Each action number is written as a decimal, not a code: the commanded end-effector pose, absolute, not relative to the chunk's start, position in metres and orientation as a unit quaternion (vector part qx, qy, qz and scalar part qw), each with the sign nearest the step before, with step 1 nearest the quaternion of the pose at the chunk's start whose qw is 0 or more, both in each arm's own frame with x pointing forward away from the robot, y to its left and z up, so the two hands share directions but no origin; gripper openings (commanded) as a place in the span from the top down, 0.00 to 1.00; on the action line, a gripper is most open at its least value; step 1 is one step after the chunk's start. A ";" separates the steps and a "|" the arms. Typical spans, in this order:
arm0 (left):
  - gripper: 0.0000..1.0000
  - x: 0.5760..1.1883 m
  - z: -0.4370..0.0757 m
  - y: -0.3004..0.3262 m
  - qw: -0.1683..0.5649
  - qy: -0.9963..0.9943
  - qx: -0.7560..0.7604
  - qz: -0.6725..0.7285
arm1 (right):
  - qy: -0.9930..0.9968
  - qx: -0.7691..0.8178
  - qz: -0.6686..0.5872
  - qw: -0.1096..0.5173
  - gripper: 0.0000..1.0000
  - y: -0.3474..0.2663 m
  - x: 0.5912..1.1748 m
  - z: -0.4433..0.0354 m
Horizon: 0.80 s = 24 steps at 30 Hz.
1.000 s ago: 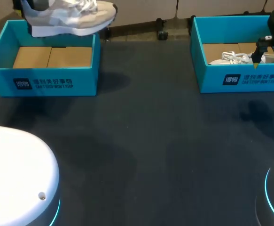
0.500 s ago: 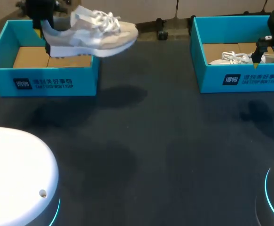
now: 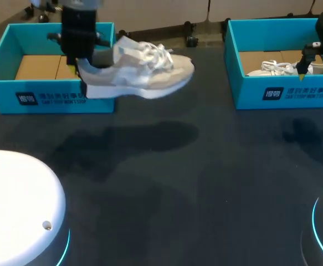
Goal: Take the shoe out of the shoebox, open the shoe tongue, remove and reinsert the insole, then place the shoe into the shoebox
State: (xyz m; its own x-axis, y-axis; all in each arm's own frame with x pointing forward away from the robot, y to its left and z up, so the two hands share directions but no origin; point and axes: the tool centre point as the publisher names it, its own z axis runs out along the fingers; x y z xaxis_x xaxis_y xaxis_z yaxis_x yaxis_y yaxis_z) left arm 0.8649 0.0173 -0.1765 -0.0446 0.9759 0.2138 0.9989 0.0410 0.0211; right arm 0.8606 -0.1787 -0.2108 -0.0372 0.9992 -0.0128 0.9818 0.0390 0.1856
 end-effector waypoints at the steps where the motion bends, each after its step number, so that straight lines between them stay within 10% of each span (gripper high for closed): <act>1: 1.00 0.844 -0.180 -0.005 0.038 -0.706 -0.696 -0.127 | 0.717 0.690 0.064 0.070 0.00 -0.179 0.860 -0.211; 24: 1.00 0.821 -0.189 -0.044 0.044 -0.707 -0.693 -0.131 | 0.717 0.690 0.064 0.070 0.00 -0.179 0.860 -0.211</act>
State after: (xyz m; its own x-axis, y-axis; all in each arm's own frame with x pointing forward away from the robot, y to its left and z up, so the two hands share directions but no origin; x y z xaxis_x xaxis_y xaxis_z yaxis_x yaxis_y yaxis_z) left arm 0.8210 -0.0450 -0.1901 -0.0364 0.9687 0.2456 0.9925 0.0064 0.1218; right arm 0.8606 -0.1787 -0.2108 -0.0372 0.9992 -0.0128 0.9818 0.0390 0.1856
